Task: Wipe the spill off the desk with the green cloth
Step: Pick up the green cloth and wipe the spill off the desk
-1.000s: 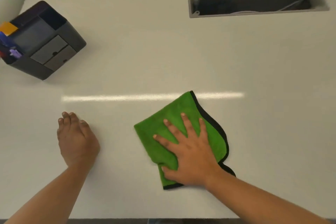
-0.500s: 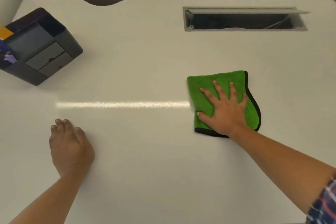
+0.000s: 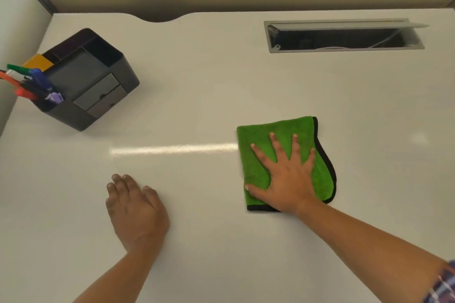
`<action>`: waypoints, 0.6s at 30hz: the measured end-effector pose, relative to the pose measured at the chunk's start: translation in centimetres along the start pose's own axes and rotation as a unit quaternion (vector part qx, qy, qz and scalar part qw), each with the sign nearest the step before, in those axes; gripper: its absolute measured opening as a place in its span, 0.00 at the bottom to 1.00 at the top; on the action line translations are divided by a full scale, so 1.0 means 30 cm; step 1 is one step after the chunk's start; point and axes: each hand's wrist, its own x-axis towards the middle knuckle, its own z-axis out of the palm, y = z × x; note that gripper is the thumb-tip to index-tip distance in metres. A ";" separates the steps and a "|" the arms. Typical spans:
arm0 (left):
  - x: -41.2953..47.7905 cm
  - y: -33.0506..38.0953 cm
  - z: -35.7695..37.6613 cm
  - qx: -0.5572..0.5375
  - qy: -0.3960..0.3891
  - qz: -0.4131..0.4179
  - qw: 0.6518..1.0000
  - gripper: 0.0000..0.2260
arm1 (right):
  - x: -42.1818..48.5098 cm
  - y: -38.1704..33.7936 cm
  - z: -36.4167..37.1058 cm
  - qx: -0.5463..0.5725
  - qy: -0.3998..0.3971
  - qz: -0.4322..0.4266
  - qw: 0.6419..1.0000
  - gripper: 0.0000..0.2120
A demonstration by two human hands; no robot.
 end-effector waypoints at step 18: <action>0.044 -0.115 -0.102 -0.092 -0.138 0.052 0.985 0.31 | 0.075 -0.074 -0.208 0.057 -0.086 -0.013 0.995 0.35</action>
